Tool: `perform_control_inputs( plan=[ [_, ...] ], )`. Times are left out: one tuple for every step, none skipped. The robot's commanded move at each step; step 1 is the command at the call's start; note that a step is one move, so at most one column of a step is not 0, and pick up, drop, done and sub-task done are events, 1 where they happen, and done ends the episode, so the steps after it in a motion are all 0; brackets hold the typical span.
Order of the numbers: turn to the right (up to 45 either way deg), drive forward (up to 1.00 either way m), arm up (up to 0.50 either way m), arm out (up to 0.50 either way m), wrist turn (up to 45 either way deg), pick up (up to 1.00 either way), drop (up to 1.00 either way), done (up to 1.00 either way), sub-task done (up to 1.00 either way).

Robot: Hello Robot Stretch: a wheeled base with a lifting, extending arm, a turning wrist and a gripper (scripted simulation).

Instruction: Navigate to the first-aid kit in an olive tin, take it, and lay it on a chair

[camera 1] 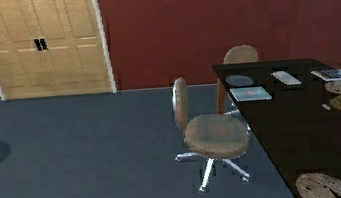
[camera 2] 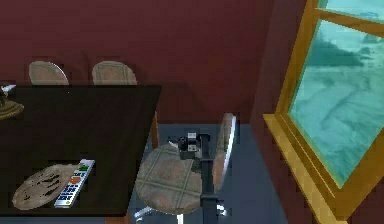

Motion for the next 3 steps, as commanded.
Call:
perform_control_inputs(
  plan=[
    [0.0, 0.00, 0.10, 0.00, 0.0, 0.00, 0.00, 0.00, 0.00],
    [0.0, 0.00, 0.00, -0.08, 0.0, 0.00, 0.00, 0.00, 0.00],
    [0.0, 0.00, 0.00, 0.00, 0.0, 0.00, 0.00, 1.00, 0.00]
  ],
)
